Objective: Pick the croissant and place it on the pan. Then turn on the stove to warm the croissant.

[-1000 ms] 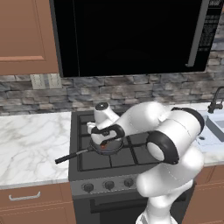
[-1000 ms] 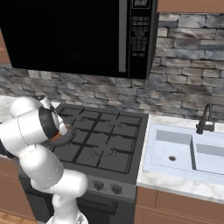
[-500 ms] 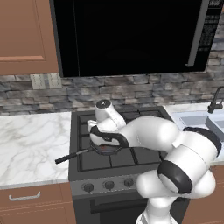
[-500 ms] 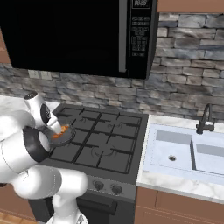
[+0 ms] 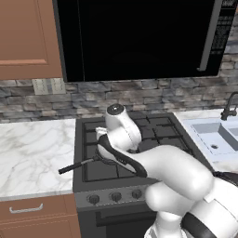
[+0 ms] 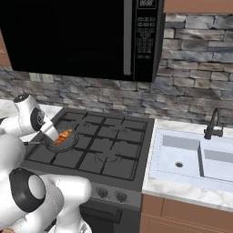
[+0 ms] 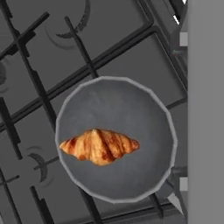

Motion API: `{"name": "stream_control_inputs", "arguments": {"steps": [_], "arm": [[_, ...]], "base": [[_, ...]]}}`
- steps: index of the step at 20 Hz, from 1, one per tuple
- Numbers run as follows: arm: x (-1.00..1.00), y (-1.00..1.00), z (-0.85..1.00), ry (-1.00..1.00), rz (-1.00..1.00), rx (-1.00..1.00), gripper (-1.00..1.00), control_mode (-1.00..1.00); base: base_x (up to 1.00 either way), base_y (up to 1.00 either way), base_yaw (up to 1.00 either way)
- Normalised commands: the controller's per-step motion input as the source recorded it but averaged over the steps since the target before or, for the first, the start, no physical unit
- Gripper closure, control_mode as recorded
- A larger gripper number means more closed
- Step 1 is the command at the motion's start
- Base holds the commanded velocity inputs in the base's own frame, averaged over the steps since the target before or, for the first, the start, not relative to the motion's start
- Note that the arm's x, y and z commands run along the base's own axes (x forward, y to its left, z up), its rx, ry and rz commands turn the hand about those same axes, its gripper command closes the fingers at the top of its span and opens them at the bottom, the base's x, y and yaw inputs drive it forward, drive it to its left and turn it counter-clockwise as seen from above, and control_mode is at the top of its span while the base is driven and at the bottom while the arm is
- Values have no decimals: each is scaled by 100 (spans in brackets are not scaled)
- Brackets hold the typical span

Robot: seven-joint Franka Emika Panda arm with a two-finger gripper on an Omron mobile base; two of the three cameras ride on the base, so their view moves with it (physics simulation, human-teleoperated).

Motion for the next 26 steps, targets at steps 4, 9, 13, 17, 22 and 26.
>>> {"name": "stream_control_inputs", "arguments": {"steps": [4,9,13,17,22,26], "arm": [[-62,0,27,-7,1,0,-100,-100],[-62,0,22,-7,2,0,-100,-100],[-64,0,14,-3,7,0,-100,-100],[-61,0,10,-3,10,0,-100,-100],[-58,0,10,-3,11,0,-100,-100],[-58,0,9,-7,11,0,-100,-100]], "base": [[0,0,0],[0,0,0],[0,0,0],[0,0,0],[0,0,0],[0,0,0]]}}
